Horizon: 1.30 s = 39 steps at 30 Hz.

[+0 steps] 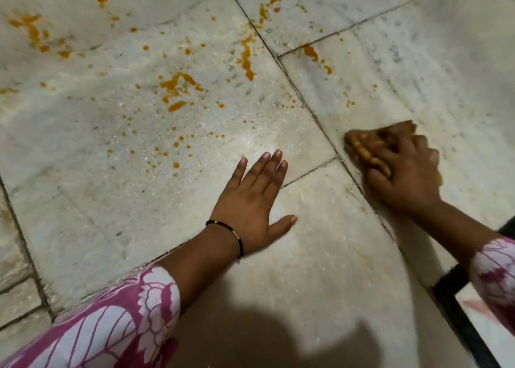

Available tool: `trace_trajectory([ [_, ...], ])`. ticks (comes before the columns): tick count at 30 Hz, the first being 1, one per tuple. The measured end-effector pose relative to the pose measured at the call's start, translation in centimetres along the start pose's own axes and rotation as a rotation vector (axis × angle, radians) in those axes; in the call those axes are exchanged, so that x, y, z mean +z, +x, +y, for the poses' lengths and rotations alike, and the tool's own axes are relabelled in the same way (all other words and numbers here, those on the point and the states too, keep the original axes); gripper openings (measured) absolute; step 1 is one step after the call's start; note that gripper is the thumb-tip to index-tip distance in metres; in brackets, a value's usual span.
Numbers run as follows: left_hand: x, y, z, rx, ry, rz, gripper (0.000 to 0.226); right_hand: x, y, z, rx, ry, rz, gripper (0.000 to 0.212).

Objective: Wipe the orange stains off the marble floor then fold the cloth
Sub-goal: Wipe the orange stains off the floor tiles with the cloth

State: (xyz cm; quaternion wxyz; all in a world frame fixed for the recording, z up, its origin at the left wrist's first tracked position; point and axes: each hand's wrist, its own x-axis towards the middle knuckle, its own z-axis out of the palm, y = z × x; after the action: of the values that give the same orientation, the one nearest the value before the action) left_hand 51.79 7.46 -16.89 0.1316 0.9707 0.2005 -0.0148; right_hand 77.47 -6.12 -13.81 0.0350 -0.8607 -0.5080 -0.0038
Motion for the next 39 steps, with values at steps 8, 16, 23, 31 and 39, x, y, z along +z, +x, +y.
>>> trace_trajectory([
  [8, -0.3, 0.0, 0.4, -0.021, -0.009, -0.009, 0.084, 0.4, 10.2, -2.2, 0.037, -0.009, -0.055, 0.062],
  [16, -0.2, 0.0, 0.4, -0.006, 0.014, -0.016, 0.083, -0.3, 3.9, 2.7, 0.095, -0.020, 0.007, 0.061],
  [23, -1.9, -0.1, -0.7, 0.027, 0.064, -0.208, 0.089, 0.3, 9.1, -5.3, -0.049, 0.027, -0.071, 0.064],
  [31, -9.6, -10.2, -12.6, 0.236, 0.325, -0.303, 0.084, -1.5, 0.3, -5.6, -0.394, -0.108, -0.189, 0.064],
  [39, -9.0, -20.0, -15.7, 0.098, 0.321, -0.224, 0.082, -2.9, -2.6, -20.3, -1.062, -0.179, -0.270, 0.067],
])
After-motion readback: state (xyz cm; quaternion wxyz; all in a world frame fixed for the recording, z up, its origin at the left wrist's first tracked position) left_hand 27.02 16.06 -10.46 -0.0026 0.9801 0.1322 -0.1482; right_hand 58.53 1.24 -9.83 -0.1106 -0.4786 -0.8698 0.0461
